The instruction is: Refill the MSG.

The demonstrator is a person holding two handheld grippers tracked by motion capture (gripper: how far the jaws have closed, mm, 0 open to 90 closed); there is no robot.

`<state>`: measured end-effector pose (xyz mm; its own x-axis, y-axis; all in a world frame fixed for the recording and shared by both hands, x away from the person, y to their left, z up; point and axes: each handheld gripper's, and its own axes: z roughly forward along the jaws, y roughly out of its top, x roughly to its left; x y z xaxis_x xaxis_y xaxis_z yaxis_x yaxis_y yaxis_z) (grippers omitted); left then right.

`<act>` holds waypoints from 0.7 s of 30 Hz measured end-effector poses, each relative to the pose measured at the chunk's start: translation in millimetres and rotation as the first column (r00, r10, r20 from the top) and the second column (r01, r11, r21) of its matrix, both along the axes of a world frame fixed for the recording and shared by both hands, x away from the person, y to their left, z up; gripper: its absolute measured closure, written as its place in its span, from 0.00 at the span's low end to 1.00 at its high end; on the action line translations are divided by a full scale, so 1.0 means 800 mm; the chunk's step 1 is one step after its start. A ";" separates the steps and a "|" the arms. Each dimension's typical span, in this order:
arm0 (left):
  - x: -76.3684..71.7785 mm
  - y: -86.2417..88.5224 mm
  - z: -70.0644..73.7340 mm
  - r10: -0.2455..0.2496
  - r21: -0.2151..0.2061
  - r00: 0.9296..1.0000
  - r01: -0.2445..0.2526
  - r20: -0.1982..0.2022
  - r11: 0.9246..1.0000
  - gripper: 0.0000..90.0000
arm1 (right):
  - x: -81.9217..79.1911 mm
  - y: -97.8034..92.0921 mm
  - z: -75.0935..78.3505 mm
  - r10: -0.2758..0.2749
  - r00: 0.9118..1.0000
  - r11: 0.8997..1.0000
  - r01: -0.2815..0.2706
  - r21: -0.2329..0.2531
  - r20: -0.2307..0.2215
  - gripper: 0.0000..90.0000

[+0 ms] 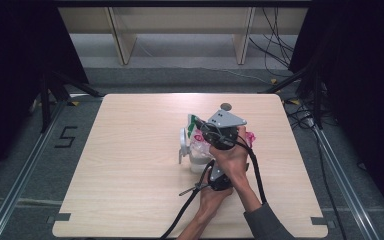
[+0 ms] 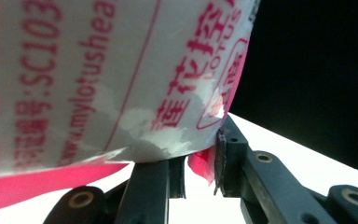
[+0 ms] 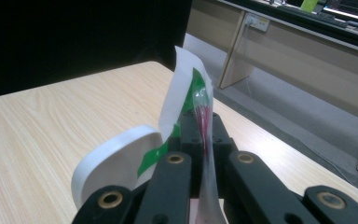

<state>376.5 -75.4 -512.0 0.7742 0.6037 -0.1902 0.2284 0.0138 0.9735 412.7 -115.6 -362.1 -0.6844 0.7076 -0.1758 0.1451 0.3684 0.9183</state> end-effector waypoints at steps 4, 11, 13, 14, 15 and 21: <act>-0.001 -0.001 0.001 -0.002 -0.018 1.000 0.002 -0.008 1.000 0.85 | 0.001 -0.002 0.002 0.004 1.000 1.000 -0.004 -0.006 0.012 1.00; -0.001 -0.001 0.001 0.000 -0.020 1.000 -0.001 -0.006 1.000 0.85 | -0.001 -0.001 0.001 -0.002 1.000 1.000 0.002 0.014 -0.010 1.00; 0.001 0.000 0.000 0.002 0.002 1.000 -0.002 -0.002 1.000 0.85 | -0.001 0.001 -0.001 -0.006 1.000 1.000 0.006 0.017 -0.020 1.00; 0.001 0.001 -0.001 -0.002 0.007 1.000 0.002 -0.003 1.000 0.85 | -0.001 0.001 -0.001 -0.003 0.999 1.000 0.003 0.021 -0.037 1.00; 0.002 0.004 0.000 -0.015 0.043 1.000 0.015 0.001 0.999 0.85 | -0.002 0.000 0.000 -0.007 0.999 1.000 0.008 0.024 -0.046 1.00; 0.001 0.001 0.000 -0.001 0.006 1.000 0.001 -0.003 1.000 0.85 | 0.002 0.000 -0.001 0.002 1.000 1.000 -0.002 0.005 -0.015 1.00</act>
